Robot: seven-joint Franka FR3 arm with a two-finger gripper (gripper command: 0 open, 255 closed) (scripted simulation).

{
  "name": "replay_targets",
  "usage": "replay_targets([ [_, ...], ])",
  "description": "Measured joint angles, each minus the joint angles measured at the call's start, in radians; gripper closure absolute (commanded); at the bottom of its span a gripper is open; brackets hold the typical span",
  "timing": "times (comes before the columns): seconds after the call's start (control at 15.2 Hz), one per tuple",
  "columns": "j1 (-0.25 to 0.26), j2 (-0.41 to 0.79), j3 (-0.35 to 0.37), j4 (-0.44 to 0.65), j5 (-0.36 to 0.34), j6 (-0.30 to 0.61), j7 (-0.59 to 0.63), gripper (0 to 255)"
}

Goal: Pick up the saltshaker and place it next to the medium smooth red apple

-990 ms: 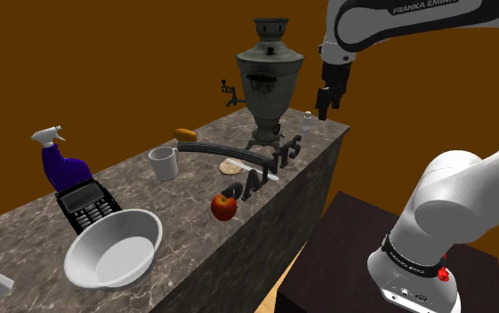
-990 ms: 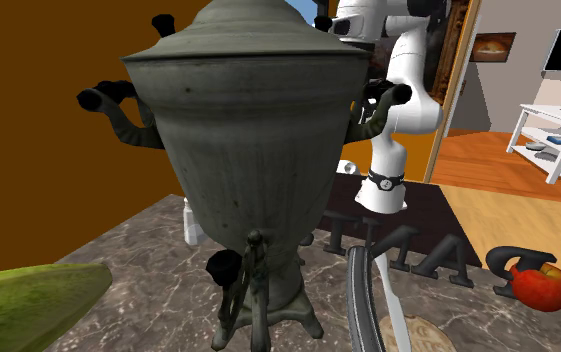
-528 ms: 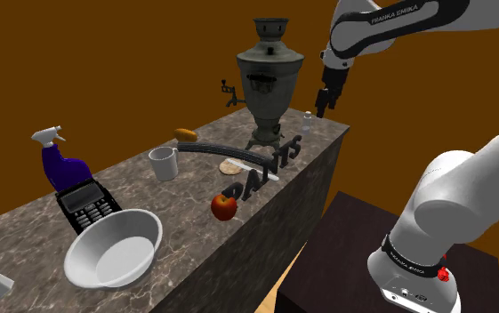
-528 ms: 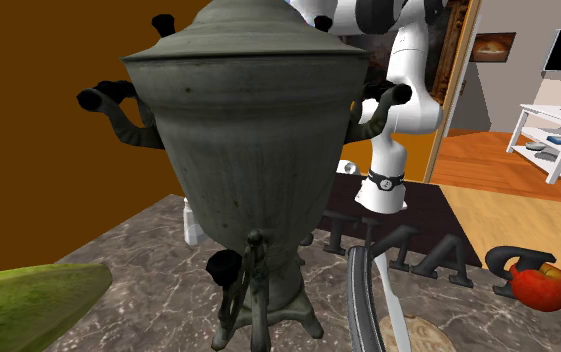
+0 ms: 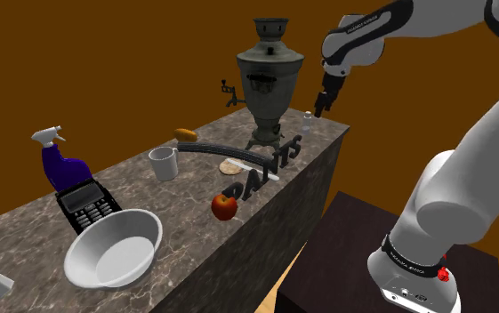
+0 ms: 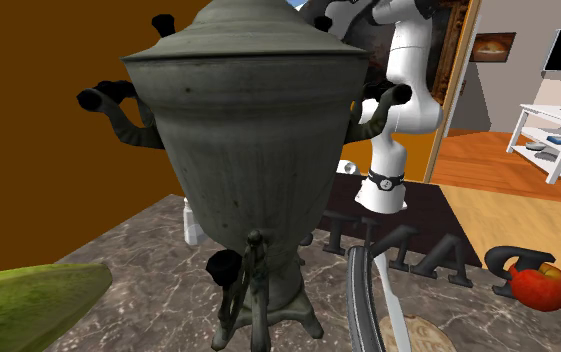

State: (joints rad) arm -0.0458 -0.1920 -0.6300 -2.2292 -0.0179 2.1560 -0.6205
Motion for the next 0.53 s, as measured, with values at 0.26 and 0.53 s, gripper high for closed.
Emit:
replay_targets([
  [0.26,0.007,0.198,-0.073,0.124,0.203,0.030,-0.188,0],
  [0.53,-0.060,0.394,-0.081,0.265,0.417,0.007,-0.371,0],
])
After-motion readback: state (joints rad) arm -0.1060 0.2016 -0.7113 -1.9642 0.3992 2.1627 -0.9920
